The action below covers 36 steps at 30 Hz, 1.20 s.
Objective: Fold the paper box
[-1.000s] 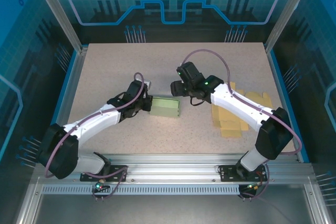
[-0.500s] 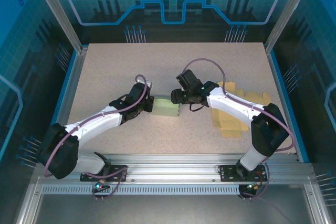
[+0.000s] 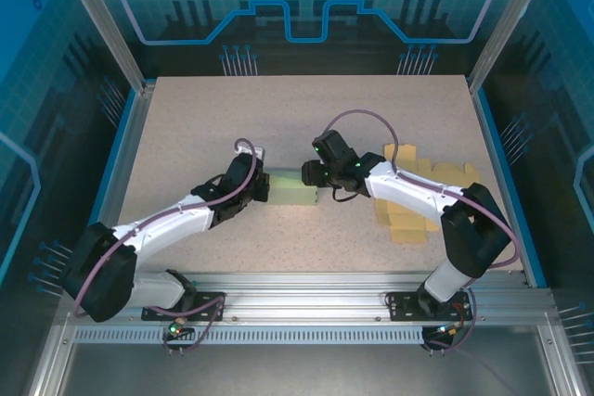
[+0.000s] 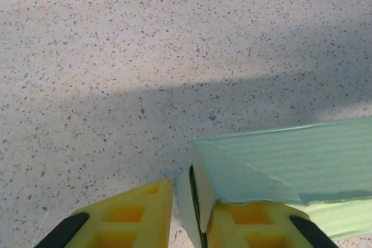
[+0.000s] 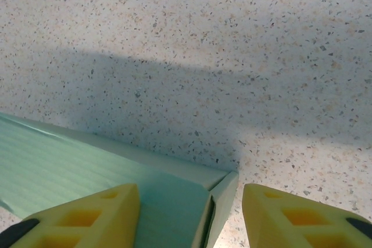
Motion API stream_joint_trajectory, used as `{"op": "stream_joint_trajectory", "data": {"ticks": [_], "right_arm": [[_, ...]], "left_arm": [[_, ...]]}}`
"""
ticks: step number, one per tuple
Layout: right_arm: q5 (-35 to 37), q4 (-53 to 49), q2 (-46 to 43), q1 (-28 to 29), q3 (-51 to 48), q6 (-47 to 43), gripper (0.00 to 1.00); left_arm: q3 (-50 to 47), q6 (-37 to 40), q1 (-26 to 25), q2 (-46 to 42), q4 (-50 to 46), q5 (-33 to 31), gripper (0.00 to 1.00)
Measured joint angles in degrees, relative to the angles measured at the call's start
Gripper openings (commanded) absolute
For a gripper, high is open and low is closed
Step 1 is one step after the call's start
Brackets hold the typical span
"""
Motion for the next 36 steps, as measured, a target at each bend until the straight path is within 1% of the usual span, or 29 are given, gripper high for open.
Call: {"op": "stream_joint_trajectory", "data": {"ticks": [3,7,11,13,19,25,28,30,32,34,36], "right_arm": [[0.57,2.21,-0.7,0.33,-1.64,0.44,0.48],[1.97,4.57,-1.22,0.68,-3.32,1.29,0.47],[3.23,6.43,-1.29,0.72,-4.37,1.92,0.47],[3.56,7.28,-1.29,0.72,-4.81,1.97,0.47],[4.55,10.05,-1.16,0.76,-6.23,2.54,0.47],[4.7,13.49,-1.03,0.76,-7.87,3.21,0.46],[4.92,14.64,-0.52,0.76,-7.87,3.43,0.46],[4.98,15.21,-0.26,0.76,-7.87,3.45,0.46],[5.01,15.39,-0.17,0.76,-7.87,3.45,0.46],[5.01,15.52,-0.17,0.76,-7.87,3.48,0.46],[5.01,15.56,-0.17,0.76,-7.87,3.45,0.46]], "left_arm": [[-0.59,-0.26,0.0,-0.37,0.44,0.0,0.3],[-2.19,-1.57,0.0,-1.51,1.46,0.7,0.4],[-4.24,-3.19,0.0,-3.67,1.99,2.38,0.52],[-5.2,-4.11,0.0,-4.85,2.08,3.74,0.56],[-7.85,-6.14,-0.2,-8.15,2.12,10.4,0.63],[-8.9,-7.61,-0.72,-11.23,1.53,17.53,0.73],[-9.01,-8.57,-0.74,-12.7,1.42,20.59,0.8],[-9.31,-9.53,-0.74,-14.01,1.44,22.43,0.92],[-9.66,-10.84,-0.74,-15.58,1.22,23.43,0.96],[-9.73,-12.0,-0.74,-17.38,0.79,23.43,0.97],[-9.7,-13.31,-0.74,-19.37,0.63,22.6,0.96]]}}
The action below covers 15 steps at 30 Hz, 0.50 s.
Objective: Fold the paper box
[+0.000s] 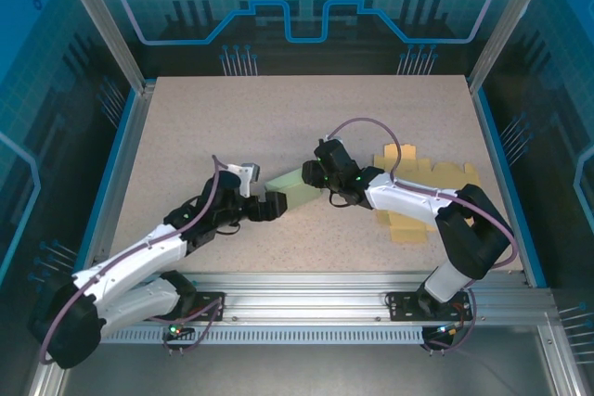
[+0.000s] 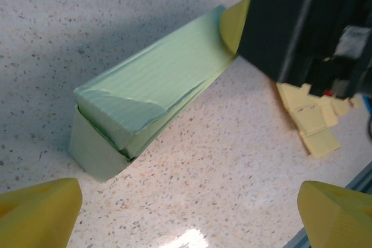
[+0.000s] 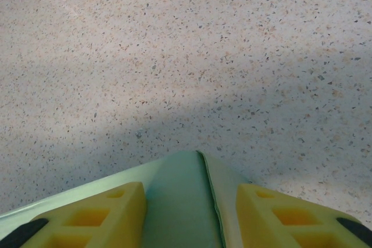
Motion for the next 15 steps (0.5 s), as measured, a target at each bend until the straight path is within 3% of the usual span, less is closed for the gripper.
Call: {"op": "stream_joint_trajectory", "data": {"ticks": [3,7,15], "right_arm": [[0.0,0.0,0.0,0.0,0.0,0.0,0.46],[0.04,0.0,0.0,0.0,0.0,-0.02,0.46],[0.11,0.26,-0.94,0.09,-1.25,-0.02,0.46]], "left_arm": [[0.11,-2.01,0.0,-1.49,-0.61,-2.69,0.85],[0.39,-4.66,0.35,-0.52,-0.68,-5.4,0.82],[0.66,-11.45,5.88,7.67,5.25,-3.39,0.68]]}}
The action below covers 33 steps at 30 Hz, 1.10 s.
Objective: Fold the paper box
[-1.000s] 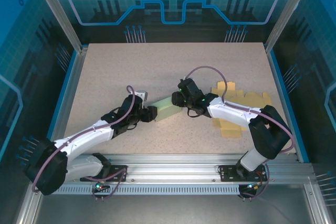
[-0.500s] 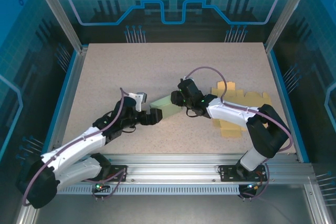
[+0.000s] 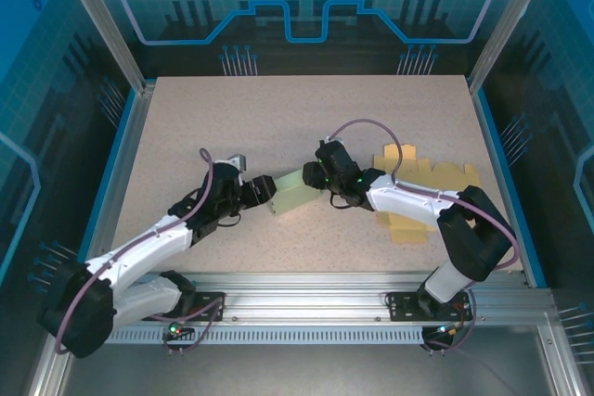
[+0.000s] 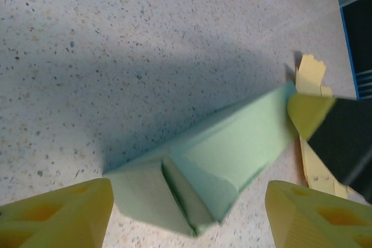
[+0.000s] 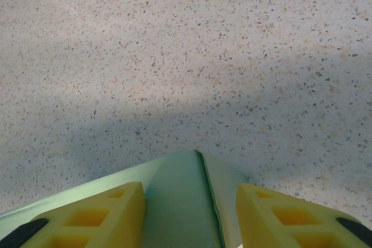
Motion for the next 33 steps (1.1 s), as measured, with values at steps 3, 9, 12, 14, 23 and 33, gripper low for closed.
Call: {"op": "stream_joint_trajectory", "data": {"ticks": [3,9,12,14,23,33], "right_arm": [[0.02,0.24,-0.09,0.07,-0.24,0.0,0.46],[0.04,0.24,-0.09,0.07,-0.24,0.0,0.46],[-0.13,0.22,-0.09,0.2,-0.26,0.0,0.46],[-0.22,0.22,-0.09,0.42,-0.26,0.0,0.46],[-0.17,0.22,-0.09,0.44,-0.26,0.11,0.42],[-0.42,0.24,-0.09,0.44,-0.22,0.37,0.43]], "left_arm": [[-0.46,-2.19,1.33,2.49,3.65,2.12,0.65],[-3.23,-5.09,1.49,4.61,8.28,6.1,0.49],[-5.92,-6.45,1.49,4.26,10.86,7.69,0.4],[-7.43,-7.13,1.49,3.15,12.48,7.91,0.33],[-11.43,-8.96,1.7,-0.68,16.72,7.1,0.0],[-10.97,-5.09,1.7,-2.49,11.23,5.55,0.29]]}}
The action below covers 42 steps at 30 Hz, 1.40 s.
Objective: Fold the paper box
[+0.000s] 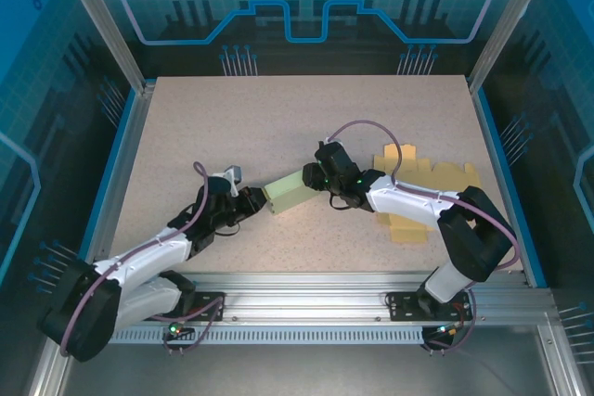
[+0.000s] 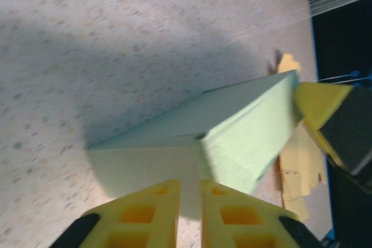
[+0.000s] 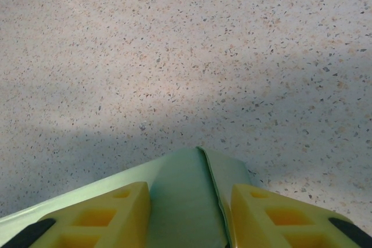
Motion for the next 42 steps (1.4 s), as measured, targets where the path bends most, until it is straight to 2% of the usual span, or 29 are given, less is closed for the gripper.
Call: {"op": "stream_joint_trajectory", "data": {"ticks": [3,7,11,17,20,26,27,32,36,39,40,41,42], "right_arm": [[0.02,-0.31,0.0,0.04,0.2,-0.02,0.43],[0.13,-1.73,0.0,0.22,0.92,-0.24,0.44],[0.24,-3.06,0.0,0.26,1.53,-0.44,0.44],[0.07,-4.22,0.0,0.37,2.03,-0.48,0.45],[0.02,-4.66,0.0,0.39,2.25,-0.63,0.46],[-0.2,-5.29,-0.07,0.85,2.43,-0.87,0.46],[-0.2,-5.51,-0.07,0.9,2.54,-0.9,0.46],[-0.22,-6.62,-0.11,1.09,3.08,-1.14,0.47],[-0.37,-8.13,-0.79,1.14,3.15,-1.55,0.51],[-0.35,-10.47,-2.03,1.14,3.13,-1.92,0.66],[-0.15,-11.8,-2.67,1.25,3.08,-2.03,0.77],[0.28,-13.33,-3.39,1.22,2.93,-2.08,0.98],[0.98,-14.82,-4.04,1.2,2.82,-2.51,1.0]], "left_arm": [[2.29,4.96,-0.04,-1.42,-6.4,-0.96,0.43],[9.35,16.26,-0.07,-2.14,-9.73,-1.6,0.61],[14.49,30.03,-0.22,-1.53,-9.4,0.17,0.8],[17.62,53.48,-3.15,5.64,-11.28,5.25,0.99],[17.62,61.75,-3.87,9.09,-12.57,5.55,0.99],[22.47,70.58,-3.87,16.24,-17.68,3.19,0.96],[23.65,71.21,-3.87,17.44,-18.43,3.06,0.93],[29.42,74.95,-3.89,23.98,-23.39,2.36,0.64],[31.85,77.37,-4.48,26.8,-26.71,1.44,0.5],[32.28,79.01,-5.62,26.84,-27.65,-0.2,0.47],[32.28,79.43,-5.88,26.88,-27.76,-1.25,0.46],[32.28,79.89,-5.95,26.88,-27.78,-2.4,0.46],[32.28,80.32,-6.08,26.88,-27.56,-3.72,0.47]]}}
